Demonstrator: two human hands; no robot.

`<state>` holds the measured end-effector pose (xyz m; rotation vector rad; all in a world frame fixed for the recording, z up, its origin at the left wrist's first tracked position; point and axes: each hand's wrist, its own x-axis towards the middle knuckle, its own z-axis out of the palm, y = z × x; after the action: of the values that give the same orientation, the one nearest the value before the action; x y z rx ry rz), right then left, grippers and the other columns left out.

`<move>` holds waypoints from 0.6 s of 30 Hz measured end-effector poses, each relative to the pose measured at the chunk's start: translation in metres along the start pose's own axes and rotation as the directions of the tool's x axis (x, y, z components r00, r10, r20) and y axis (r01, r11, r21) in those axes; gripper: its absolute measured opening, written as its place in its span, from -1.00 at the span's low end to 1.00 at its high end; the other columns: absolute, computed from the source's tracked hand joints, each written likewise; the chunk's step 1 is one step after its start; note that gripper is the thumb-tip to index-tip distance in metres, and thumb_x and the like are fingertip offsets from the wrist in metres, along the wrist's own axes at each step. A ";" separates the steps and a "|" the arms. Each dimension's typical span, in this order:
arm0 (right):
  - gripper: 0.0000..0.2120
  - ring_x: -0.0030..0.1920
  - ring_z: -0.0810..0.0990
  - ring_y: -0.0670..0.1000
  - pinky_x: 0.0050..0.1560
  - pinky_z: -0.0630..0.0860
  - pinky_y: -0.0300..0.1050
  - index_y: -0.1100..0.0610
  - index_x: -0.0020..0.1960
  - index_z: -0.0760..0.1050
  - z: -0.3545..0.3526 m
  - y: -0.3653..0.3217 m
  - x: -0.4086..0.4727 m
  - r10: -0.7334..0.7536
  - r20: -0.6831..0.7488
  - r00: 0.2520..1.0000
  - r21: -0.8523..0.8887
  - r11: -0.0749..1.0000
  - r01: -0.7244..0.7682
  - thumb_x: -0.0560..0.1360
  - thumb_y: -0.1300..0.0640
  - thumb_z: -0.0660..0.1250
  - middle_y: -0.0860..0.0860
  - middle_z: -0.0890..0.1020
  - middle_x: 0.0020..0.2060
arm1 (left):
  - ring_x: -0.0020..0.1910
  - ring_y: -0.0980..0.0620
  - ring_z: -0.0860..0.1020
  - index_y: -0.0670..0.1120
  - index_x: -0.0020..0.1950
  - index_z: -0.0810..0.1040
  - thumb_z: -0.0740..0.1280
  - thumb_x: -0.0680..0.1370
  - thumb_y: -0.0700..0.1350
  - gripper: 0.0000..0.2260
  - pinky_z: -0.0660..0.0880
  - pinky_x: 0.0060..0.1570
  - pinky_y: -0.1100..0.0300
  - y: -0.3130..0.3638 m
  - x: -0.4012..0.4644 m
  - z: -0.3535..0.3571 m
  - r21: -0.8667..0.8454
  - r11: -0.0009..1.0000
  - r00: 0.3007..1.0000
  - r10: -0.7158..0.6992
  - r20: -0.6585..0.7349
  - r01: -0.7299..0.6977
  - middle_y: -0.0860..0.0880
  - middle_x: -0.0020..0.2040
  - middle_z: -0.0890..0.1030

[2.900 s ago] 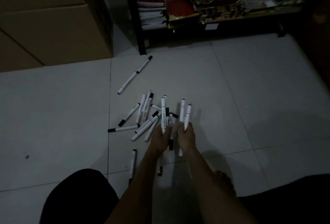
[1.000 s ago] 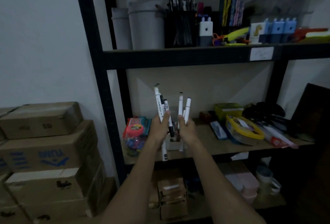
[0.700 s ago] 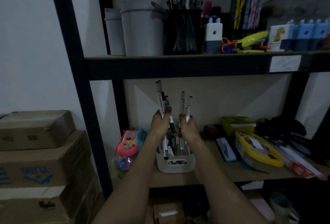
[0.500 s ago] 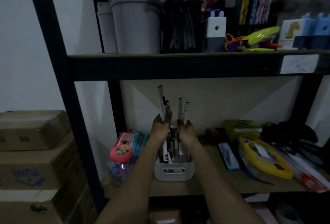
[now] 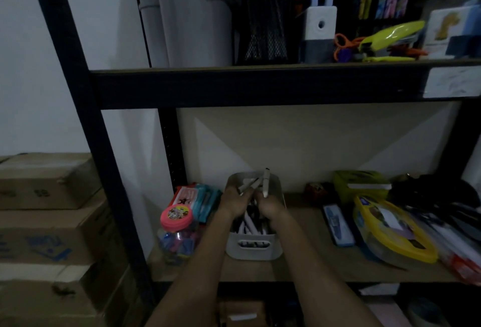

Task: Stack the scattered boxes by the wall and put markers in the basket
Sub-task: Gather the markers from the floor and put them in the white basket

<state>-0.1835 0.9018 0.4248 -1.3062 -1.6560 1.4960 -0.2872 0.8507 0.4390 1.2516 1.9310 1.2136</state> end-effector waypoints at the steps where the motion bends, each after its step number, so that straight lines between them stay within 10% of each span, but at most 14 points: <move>1: -0.61 0.13 0.57 0.20 0.21 0.52 0.08 0.23 0.20 0.55 -0.001 0.000 0.000 0.008 0.009 1.000 -0.011 1.000 -0.008 0.64 -0.01 0.11 0.19 0.61 0.12 | 0.10 0.04 0.47 -0.17 0.41 0.42 0.25 0.62 0.07 -0.55 0.35 0.02 0.32 0.000 -0.001 0.000 0.007 1.000 1.000 -0.008 0.003 0.008 -0.13 0.32 0.52; 6: -0.61 -0.14 0.59 0.13 -0.14 0.50 -0.09 0.28 0.15 0.58 -0.002 0.000 -0.001 0.034 0.011 0.999 0.029 0.999 -0.034 0.64 -0.01 0.16 0.21 0.64 0.01 | 0.06 -0.10 0.58 -0.27 0.16 0.56 0.18 0.65 0.01 -0.64 0.50 0.04 0.09 -0.002 -0.002 0.003 0.043 0.999 0.999 -0.034 0.008 0.034 -0.24 0.16 0.61; 9: -0.69 -0.02 0.59 0.13 0.00 0.53 -0.09 0.22 0.12 0.56 0.001 -0.003 -0.004 -0.031 -0.031 0.999 0.060 0.998 0.033 0.65 0.01 0.18 0.16 0.61 0.03 | 0.03 -0.15 0.58 -0.22 0.02 0.57 0.13 0.67 -0.02 -0.68 0.49 0.04 0.07 -0.002 -0.006 0.003 0.079 0.997 1.000 -0.009 0.011 0.008 -0.30 0.10 0.62; 18: -0.60 -0.22 0.50 0.06 -0.17 0.39 -0.14 0.23 -0.12 0.52 -0.003 -0.030 -0.038 -0.094 -0.160 0.983 -0.092 0.993 0.080 0.67 0.03 0.05 0.15 0.56 -0.16 | 0.09 -0.09 0.56 -0.24 0.25 0.54 0.18 0.64 -0.11 -0.70 0.36 -0.11 0.30 0.013 -0.038 -0.025 0.134 0.984 0.993 0.119 -0.025 -0.115 -0.21 0.19 0.60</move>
<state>-0.1748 0.8715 0.4615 -1.3457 -1.6626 1.2450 -0.2851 0.8087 0.4605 1.4393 2.0144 1.1867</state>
